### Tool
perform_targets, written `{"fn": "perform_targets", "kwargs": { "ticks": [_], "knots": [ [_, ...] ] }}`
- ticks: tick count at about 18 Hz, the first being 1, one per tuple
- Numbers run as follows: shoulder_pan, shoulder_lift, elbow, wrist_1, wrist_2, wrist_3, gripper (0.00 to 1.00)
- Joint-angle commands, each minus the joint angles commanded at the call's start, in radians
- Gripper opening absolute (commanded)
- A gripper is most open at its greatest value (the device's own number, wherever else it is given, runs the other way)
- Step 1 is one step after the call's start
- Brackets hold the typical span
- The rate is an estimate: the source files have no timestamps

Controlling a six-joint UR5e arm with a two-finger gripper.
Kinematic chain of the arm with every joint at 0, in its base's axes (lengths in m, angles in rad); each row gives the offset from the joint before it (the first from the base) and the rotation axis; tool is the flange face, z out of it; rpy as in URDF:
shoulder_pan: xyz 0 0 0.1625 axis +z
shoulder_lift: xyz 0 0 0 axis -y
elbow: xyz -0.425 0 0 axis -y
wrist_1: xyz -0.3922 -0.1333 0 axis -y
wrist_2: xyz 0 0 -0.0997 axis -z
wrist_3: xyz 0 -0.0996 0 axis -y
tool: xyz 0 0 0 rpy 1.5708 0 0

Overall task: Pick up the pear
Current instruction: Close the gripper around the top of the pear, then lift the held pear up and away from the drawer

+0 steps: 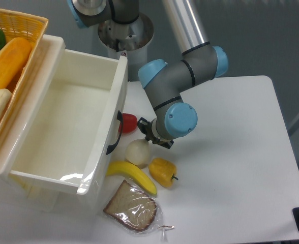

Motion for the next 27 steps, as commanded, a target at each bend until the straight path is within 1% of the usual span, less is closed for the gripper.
{"fn": "perform_targets", "kwargs": {
  "ticks": [2,5,7,10,11,14,15,17,18,19,20,22,23,24,27],
  "knots": [
    [0.005,0.008,0.02,-0.034,-0.002,0.0,0.0],
    [0.034,0.02,0.073,-0.107,-0.008,0.002,0.0],
    [0.044,0.026,0.104,-0.13,-0.009,0.0,0.0],
    [0.077,0.049,0.136,-0.127,-0.024,0.0,0.0],
    [0.092,0.052,0.161,-0.126,-0.025,0.0,0.0],
    [0.13,0.055,0.205,-0.123,-0.014,0.012,0.0],
    [0.138,0.055,0.222,-0.115,-0.006,0.017,0.0],
    [0.143,0.052,0.261,-0.089,0.049,0.058,0.0],
    [0.144,0.054,0.284,-0.087,0.076,0.098,0.0],
    [0.153,0.055,0.296,-0.087,0.078,0.124,0.0],
    [0.163,0.052,0.32,-0.089,0.08,0.161,0.0],
    [0.164,0.037,0.37,-0.115,0.103,0.225,0.0],
    [0.164,0.034,0.379,-0.135,0.113,0.23,0.0],
    [0.164,0.034,0.38,-0.141,0.12,0.232,0.0],
    [0.166,0.038,0.385,-0.143,0.118,0.233,0.0]
  ]
}}
